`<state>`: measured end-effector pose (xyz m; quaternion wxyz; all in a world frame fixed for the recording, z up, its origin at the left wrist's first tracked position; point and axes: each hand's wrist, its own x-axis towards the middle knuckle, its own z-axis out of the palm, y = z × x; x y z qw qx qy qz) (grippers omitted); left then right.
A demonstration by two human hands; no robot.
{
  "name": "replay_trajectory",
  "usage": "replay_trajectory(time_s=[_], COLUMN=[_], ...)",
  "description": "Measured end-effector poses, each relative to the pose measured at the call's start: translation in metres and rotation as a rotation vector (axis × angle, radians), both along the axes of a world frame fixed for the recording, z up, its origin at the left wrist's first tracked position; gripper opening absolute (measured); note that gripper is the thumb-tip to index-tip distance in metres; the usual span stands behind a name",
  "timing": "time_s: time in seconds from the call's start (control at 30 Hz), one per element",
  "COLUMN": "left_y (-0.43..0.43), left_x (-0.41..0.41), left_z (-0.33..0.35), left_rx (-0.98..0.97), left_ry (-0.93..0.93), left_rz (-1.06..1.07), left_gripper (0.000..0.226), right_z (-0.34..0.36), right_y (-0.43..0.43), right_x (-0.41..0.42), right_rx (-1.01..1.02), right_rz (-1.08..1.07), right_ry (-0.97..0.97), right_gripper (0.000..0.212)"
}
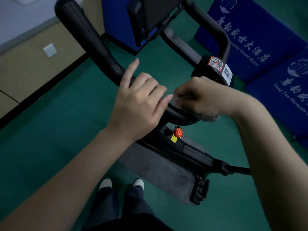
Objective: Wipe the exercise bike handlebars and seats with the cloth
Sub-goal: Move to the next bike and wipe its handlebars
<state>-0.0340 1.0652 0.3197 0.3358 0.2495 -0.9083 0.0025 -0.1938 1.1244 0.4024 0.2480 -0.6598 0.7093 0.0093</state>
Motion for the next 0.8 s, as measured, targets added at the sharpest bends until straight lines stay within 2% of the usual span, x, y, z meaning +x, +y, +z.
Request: replay_trajectory(time_s=[0.1,0.27,0.4,0.5,0.63,0.8], left_y=[0.009,0.016,0.017,0.016,0.016,0.016], left_x=[-0.006,-0.013,-0.016,-0.015,-0.016,-0.017], left_z=[-0.005,-0.005,-0.007,-0.008,-0.009,-0.011], left_rx=[0.051,0.060,0.049,0.034,0.031,0.029], left_ry=[0.015,0.036,0.045,0.042,0.050,0.080], left_rz=[0.022,0.103,0.126,0.133,0.138,0.157], left_gripper=[0.034,0.035,0.037,0.037,0.039,0.041], right_z=[0.002,-0.021,-0.039,-0.046,-0.050,-0.053], right_y=[0.015,0.049,0.059,0.060,0.064,0.061], right_x=[-0.010,0.001,-0.006,-0.007,-0.011,-0.028], right_rx=[-0.039,-0.430,-0.619,-0.700,-0.752,-0.848], right_rz=[0.005,-0.108,-0.225,-0.271,-0.223,-0.337], right_ry=[0.060,-0.012,-0.094,-0.125,-0.173,-0.166], right_gripper=[0.021,0.021,0.019,0.018,0.018,0.020])
